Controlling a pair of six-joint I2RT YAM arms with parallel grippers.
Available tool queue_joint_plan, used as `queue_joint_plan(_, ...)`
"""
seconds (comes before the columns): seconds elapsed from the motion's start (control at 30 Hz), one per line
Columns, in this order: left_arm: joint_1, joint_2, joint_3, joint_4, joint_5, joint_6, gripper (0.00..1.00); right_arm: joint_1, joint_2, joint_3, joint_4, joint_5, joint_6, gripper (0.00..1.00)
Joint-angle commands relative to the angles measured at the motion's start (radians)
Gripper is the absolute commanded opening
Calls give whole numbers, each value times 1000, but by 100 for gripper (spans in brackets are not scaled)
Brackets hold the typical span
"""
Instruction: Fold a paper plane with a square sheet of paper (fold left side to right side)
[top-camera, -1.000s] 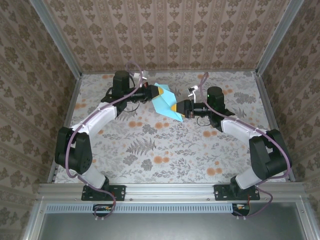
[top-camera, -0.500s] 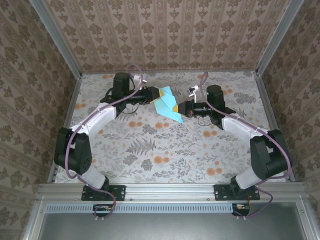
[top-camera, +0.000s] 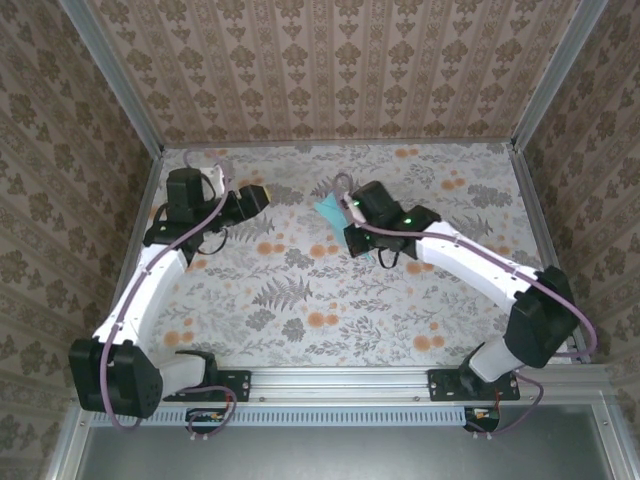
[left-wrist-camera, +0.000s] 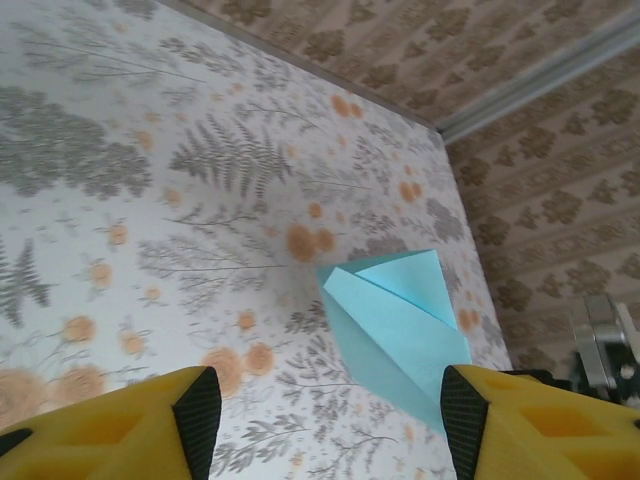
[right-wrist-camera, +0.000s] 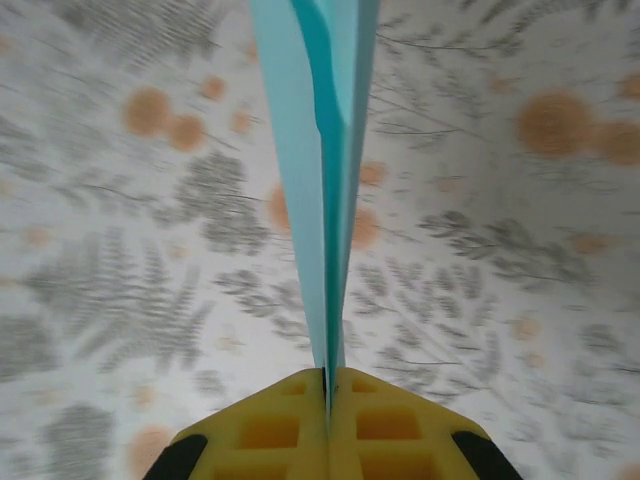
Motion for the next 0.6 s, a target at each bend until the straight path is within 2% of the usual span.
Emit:
queue_joint_plan(0.0, 25, -38, -22, -43, -67, 30, 63, 74, 112, 81, -206, 464, -104, 6)
queue_joint_plan(0.13, 40, -48, -23, -56, -63, 35, 63, 154, 254, 159, -265, 637, -134, 7)
queue_joint_plan(0.3, 45, -41, -23, -58, -55, 35, 64, 224, 440, 251, -350, 796, -139, 8)
queue_joint_plan(0.43, 47, -37, -26, -57, -47, 35, 64, 263, 560, 302, -401, 813, -135, 9)
queue_joint_plan(0.57, 47, -37, -33, -59, -44, 35, 64, 289, 615, 330, -429, 736, -127, 11)
